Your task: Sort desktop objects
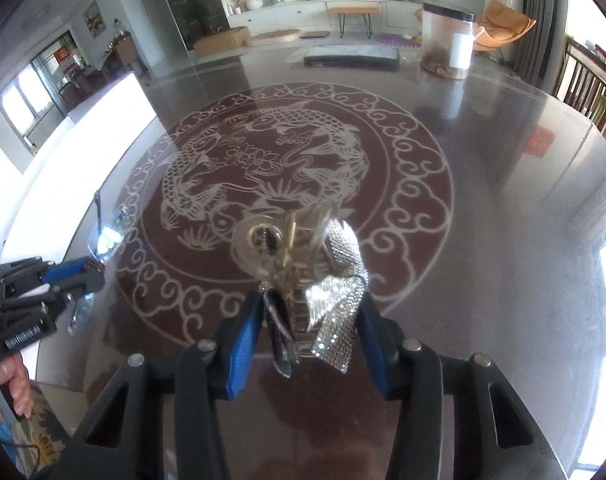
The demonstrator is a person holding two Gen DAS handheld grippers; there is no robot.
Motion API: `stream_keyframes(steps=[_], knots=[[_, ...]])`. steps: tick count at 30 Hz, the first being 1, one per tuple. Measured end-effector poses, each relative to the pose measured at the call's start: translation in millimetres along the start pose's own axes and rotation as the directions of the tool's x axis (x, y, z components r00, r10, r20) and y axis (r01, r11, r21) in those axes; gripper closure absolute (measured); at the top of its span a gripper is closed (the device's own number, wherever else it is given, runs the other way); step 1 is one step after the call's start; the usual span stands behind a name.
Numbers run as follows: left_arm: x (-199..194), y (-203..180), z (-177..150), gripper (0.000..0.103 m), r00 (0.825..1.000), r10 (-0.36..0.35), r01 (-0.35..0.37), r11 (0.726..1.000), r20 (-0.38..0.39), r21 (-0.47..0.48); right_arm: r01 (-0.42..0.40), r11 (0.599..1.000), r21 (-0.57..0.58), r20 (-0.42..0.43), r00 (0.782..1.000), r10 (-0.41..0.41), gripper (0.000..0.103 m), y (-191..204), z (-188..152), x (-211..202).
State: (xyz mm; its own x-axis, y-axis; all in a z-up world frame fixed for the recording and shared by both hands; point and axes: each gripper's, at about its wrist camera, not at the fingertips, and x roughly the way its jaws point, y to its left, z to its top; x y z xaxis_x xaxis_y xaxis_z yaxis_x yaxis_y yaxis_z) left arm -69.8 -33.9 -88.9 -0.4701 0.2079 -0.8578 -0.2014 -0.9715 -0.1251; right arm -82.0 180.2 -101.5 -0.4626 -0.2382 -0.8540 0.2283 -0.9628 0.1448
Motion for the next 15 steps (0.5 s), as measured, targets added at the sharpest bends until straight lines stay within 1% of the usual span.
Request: stream_keyframes(steps=[3,4,6,7,8,9,10,11,13,15], knots=[[-22,4,-3,0.076,0.998,-0.028,0.029,0.999,0.048,-0.028,-0.002,0.999,-0.037,-0.007,1.000,0.002,0.056,5,-9,-14],[-26,5,-3,0.076,0.997,-0.043,0.045,0.998,0.060,-0.043,-0.003,0.999,-0.049,-0.007,1.000,0.003,0.057,7,-10,-16],[-48,11,-6,0.077,0.992,-0.083,0.091,0.993,0.095,-0.080,-0.006,0.997,-0.074,-0.004,1.000,0.006,0.061,15,-11,-24],[-60,12,-6,0.077,0.989,-0.096,0.107,0.990,0.114,-0.092,-0.017,0.996,-0.086,-0.004,1.000,0.017,0.075,20,-10,-29],[-71,16,-7,0.076,0.986,-0.101,0.115,0.988,0.130,-0.100,-0.022,0.995,-0.099,0.000,1.000,0.022,0.085,25,-6,-30],[-85,24,-8,0.076,0.983,-0.106,0.123,0.986,0.153,-0.111,-0.026,0.992,-0.121,0.009,1.000,0.027,0.086,31,-2,-33],[-91,28,-6,0.076,0.981,-0.103,0.123,0.986,0.165,-0.116,-0.023,0.990,-0.138,0.014,1.000,0.025,0.087,36,2,-33],[-101,36,-5,0.076,0.981,-0.090,0.112,0.986,0.174,-0.120,-0.013,0.989,-0.148,0.001,1.000,0.013,0.088,39,7,-27],[-118,51,-9,0.076,0.978,-0.081,0.107,0.986,0.190,-0.131,-0.038,0.992,-0.118,-0.030,0.999,0.034,0.090,38,11,-15],[-132,58,-16,0.077,0.978,-0.078,0.105,0.986,0.196,-0.130,-0.038,0.994,-0.101,-0.037,0.999,0.034,0.090,35,12,-9]])
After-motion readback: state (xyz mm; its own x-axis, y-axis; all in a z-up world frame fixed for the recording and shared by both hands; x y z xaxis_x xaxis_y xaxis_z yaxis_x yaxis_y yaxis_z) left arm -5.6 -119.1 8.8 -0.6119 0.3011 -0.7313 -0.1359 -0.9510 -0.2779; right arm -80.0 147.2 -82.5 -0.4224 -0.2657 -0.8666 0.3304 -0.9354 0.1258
